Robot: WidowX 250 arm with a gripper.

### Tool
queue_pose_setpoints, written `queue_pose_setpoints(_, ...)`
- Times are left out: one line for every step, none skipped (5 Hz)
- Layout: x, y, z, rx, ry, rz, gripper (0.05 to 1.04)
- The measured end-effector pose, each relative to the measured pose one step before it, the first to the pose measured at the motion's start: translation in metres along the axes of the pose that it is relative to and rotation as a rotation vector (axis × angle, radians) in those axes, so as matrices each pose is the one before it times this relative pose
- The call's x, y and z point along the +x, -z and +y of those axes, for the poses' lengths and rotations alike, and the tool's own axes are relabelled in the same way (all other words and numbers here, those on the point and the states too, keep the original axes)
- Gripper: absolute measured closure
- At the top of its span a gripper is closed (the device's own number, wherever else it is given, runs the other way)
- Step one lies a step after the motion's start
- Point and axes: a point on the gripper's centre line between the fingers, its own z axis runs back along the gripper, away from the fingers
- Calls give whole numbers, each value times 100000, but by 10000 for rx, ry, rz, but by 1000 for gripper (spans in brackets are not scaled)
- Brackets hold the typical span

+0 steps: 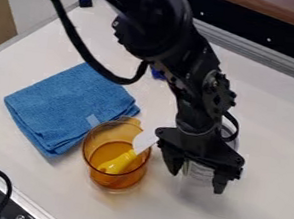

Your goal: Moved the can to the top right end of the table

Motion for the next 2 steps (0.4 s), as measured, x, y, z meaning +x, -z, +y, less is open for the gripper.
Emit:
queue_pose_setpoints(2199, 939, -1217, 37, -453, 30, 85)
queue_pose_setpoints(3907, 810, -2227, -184, -538, 179, 85)
